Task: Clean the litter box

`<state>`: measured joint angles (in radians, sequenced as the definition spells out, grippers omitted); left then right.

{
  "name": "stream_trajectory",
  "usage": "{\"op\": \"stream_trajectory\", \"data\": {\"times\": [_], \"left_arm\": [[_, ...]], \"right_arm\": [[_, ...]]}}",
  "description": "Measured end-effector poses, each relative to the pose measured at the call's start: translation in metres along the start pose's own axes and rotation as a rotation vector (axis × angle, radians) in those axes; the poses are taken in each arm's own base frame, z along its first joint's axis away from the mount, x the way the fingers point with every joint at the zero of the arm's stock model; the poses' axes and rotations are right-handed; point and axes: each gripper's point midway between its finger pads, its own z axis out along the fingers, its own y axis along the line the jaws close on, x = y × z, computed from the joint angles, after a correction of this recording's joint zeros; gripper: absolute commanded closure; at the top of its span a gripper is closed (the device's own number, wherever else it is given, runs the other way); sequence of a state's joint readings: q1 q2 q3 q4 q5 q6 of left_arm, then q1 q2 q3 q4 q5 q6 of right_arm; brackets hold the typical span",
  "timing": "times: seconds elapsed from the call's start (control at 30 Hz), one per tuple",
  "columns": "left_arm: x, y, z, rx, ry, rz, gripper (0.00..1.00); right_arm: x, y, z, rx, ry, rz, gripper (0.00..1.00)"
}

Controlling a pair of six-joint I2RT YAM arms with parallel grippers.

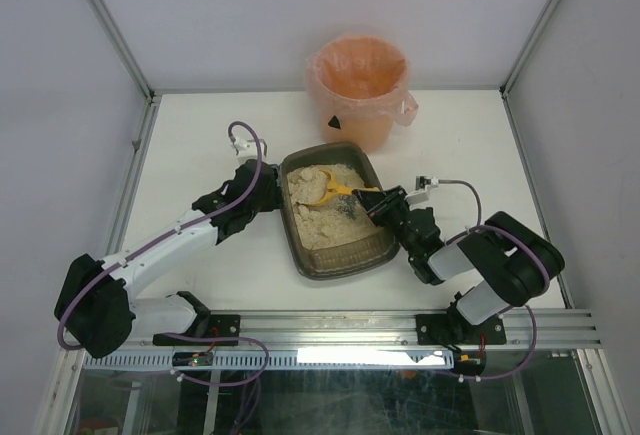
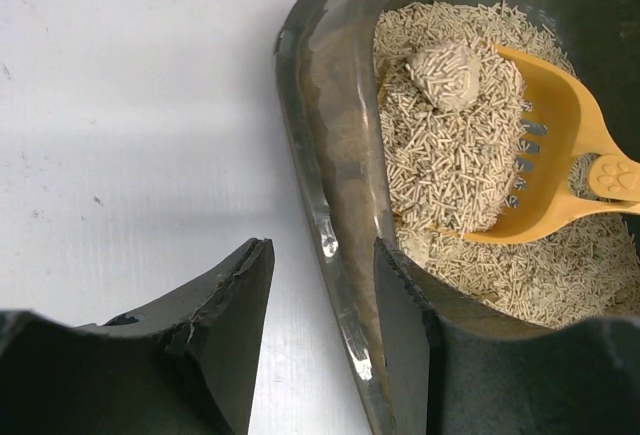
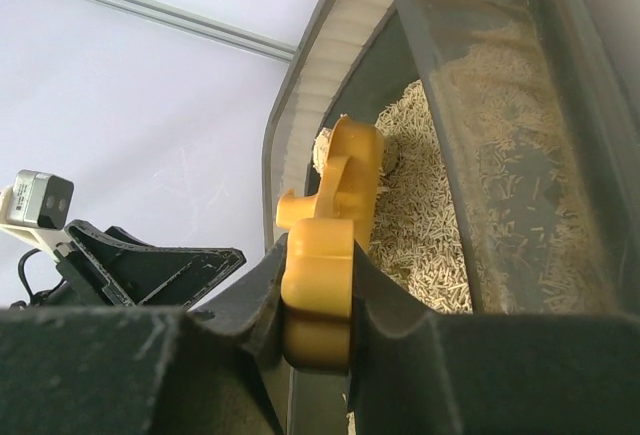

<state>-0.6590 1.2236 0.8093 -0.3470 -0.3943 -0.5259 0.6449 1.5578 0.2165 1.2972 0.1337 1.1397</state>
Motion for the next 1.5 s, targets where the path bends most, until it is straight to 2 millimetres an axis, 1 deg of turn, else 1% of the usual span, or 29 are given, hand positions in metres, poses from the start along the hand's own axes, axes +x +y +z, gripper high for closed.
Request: {"op": "stream_trajectory", "data": {"times": [0.13, 0.43, 1.0, 1.23, 1.37, 1.5], "left_arm": [[-0.001, 0.000, -0.001, 0.001, -0.002, -0.001, 0.53], [-0.001, 0.000, -0.001, 0.001, -0.001, -0.001, 0.53], [-0.001, 0.000, -0.001, 0.001, -0.001, -0.001, 0.53], [-0.001, 0.000, -0.001, 0.001, 0.000, 0.000, 0.53], [-0.001, 0.000, -0.001, 0.001, 0.000, 0.000, 0.53], [-0.001, 0.000, -0.001, 0.001, 0.000, 0.000, 0.53]], "right_arm": [[-0.003, 0.000, -0.005, 0.003, -0.005, 0.007, 1.00], [-0.003, -0.004, -0.007, 0.035, 0.003, 0.002, 1.00], [-0.005, -0.004, 0.002, 0.047, 0.000, 0.004, 1.00], [-0.006, -0.004, 0.002, 0.047, -0.002, 0.005, 1.00], [-0.009, 0.000, 0.001, 0.043, -0.006, 0.006, 1.00], [-0.016, 0.010, 0.000, 0.018, -0.024, 0.010, 1.00]]}}
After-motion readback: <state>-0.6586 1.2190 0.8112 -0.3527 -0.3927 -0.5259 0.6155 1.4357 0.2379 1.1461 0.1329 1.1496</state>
